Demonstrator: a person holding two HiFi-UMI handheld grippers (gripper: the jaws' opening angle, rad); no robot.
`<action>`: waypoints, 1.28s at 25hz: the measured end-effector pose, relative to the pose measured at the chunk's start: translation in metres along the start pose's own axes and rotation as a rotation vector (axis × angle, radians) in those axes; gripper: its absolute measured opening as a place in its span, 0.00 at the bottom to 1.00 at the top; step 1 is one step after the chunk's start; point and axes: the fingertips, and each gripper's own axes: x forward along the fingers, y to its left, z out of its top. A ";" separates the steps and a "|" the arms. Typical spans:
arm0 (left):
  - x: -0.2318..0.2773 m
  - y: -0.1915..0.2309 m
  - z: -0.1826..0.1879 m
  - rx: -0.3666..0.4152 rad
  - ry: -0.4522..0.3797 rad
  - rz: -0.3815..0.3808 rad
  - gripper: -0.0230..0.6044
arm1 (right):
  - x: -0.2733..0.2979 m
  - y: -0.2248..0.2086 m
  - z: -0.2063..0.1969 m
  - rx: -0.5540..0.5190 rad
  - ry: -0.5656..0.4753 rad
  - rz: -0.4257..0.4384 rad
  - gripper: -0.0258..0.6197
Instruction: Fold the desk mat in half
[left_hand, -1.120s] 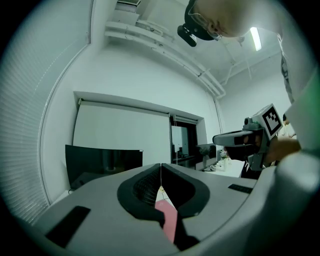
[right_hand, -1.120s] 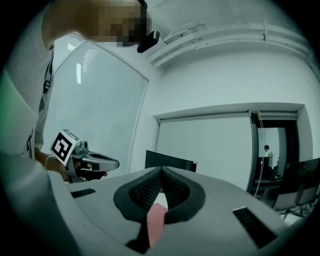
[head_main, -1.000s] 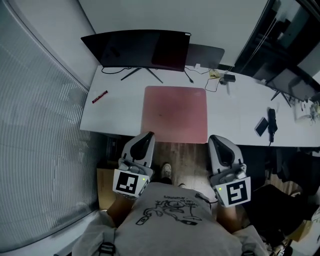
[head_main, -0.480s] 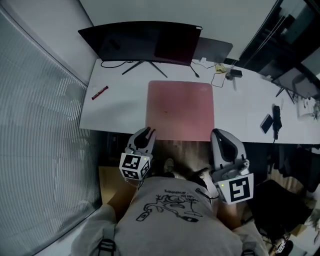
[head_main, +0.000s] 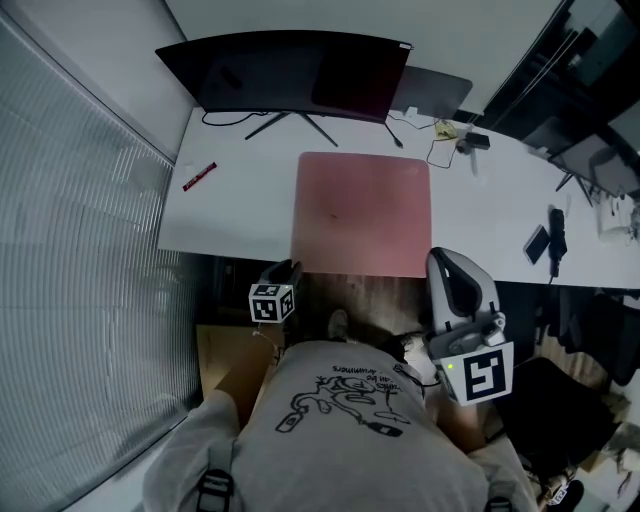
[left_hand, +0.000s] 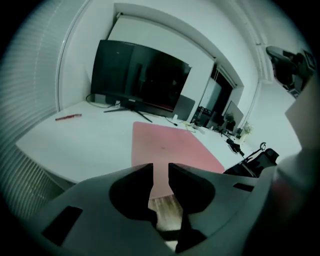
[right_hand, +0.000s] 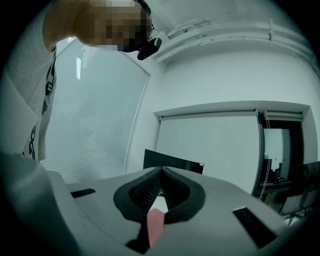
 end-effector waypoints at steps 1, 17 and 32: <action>0.005 0.008 -0.009 -0.036 0.018 0.004 0.21 | -0.001 0.000 0.000 0.001 -0.001 -0.001 0.05; 0.058 0.046 -0.073 -0.359 0.147 -0.085 0.34 | -0.005 -0.009 -0.007 0.010 0.012 -0.029 0.05; 0.059 0.051 -0.073 -0.365 0.149 -0.053 0.12 | -0.008 -0.033 -0.013 0.027 0.015 -0.057 0.05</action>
